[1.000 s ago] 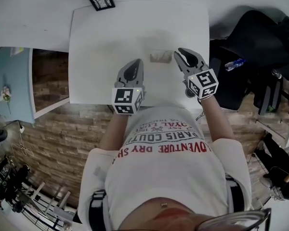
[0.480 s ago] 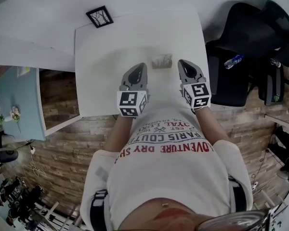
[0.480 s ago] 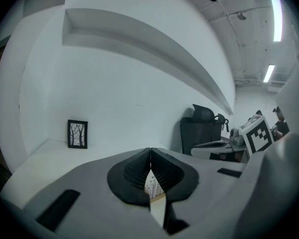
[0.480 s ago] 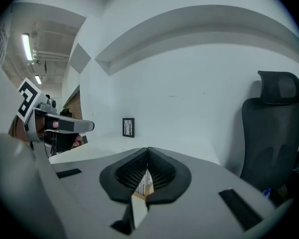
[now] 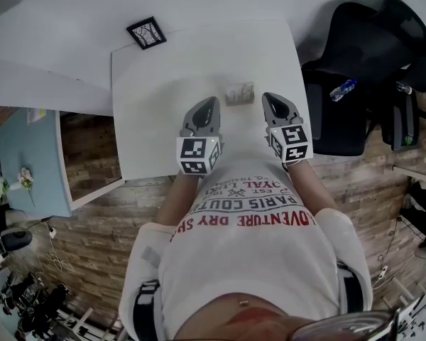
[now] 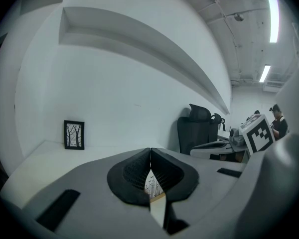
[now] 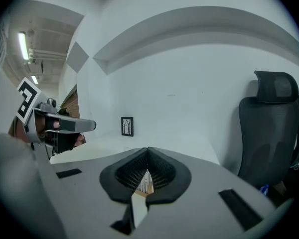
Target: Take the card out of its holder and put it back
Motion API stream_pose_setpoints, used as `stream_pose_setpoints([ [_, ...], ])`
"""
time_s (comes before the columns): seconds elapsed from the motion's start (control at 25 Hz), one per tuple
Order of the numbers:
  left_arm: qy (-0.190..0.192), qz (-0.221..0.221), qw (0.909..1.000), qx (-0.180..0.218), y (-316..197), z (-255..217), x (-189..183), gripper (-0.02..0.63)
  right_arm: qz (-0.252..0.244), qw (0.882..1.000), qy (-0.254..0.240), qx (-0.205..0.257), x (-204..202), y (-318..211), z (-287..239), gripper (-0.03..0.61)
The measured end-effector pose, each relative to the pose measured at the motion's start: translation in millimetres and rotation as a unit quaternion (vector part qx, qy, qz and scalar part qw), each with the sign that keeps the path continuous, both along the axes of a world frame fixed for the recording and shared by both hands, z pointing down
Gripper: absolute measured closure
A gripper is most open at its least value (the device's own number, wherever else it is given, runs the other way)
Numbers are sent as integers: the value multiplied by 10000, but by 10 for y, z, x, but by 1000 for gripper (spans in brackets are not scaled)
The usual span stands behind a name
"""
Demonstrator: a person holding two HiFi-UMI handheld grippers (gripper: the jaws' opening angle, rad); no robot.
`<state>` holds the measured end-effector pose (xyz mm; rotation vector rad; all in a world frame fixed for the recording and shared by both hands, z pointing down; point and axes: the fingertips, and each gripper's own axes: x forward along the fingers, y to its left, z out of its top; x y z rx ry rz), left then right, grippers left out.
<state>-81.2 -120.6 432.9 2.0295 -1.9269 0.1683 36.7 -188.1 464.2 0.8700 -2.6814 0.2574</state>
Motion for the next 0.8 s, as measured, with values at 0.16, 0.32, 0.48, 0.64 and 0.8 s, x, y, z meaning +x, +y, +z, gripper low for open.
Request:
stream_pose_setpoints([
  [0.16, 25, -7, 10000, 8, 6, 6, -30, 589, -60, 10000, -48, 4, -53, 23, -20, 554],
  [0.32, 55, -30, 10000, -5, -1, 25, -36, 589, -34, 10000, -1, 94, -55, 19, -18, 554],
  [0.48, 41, -49, 10000, 9, 12, 8, -70, 589, 26, 9999, 41, 101, -60, 18, -32, 554],
  [0.64, 35, -72, 10000, -1, -2, 8, -74, 589, 36, 9999, 63, 78, -57, 0, -33, 554],
  [0.8, 17, -63, 10000, 1, -45, 10, -37, 589, 54, 9999, 77, 86, -25, -46, -27, 554],
])
